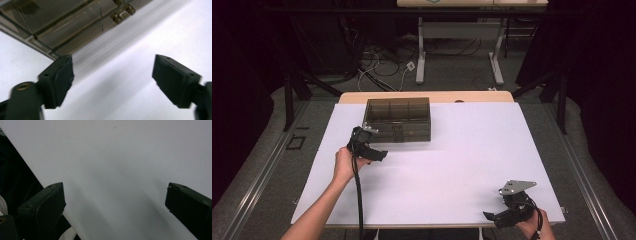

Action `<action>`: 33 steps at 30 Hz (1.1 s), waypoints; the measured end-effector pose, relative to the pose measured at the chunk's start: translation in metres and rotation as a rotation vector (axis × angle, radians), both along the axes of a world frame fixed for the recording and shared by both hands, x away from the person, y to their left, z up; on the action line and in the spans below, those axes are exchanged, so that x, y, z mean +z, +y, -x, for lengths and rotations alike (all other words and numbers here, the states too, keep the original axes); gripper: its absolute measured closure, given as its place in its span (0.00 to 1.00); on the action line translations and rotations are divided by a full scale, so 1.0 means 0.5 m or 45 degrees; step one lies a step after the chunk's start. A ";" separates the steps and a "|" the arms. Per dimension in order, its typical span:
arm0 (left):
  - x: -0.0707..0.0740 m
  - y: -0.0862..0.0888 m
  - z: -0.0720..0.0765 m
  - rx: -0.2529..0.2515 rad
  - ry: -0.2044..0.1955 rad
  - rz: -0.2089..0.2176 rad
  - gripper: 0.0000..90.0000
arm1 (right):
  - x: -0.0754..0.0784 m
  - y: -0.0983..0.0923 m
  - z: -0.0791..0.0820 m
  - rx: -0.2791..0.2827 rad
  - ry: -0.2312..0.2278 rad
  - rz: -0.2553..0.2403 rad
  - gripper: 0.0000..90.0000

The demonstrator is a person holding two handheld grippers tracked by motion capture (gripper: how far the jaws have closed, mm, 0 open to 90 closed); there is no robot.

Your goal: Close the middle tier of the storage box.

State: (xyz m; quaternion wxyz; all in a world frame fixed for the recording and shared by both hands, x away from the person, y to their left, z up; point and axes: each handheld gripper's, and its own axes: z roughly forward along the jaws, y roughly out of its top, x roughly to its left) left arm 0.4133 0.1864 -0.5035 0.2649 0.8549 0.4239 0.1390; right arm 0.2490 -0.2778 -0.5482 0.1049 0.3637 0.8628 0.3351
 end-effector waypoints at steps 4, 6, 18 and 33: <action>-0.001 0.007 0.012 -0.010 -0.002 0.003 0.15 | 0.000 0.000 -0.001 0.006 0.009 0.009 0.02; -0.001 0.009 0.016 -0.013 -0.001 -0.001 0.12 | 0.000 0.000 0.000 0.005 0.010 0.008 0.02; 0.000 0.016 0.061 -0.053 0.018 -0.012 0.04 | 0.000 0.000 -0.001 0.005 0.007 0.009 0.02; -0.002 0.027 0.119 -0.090 0.007 0.000 0.00 | 0.000 0.000 -0.001 0.003 0.007 0.010 0.02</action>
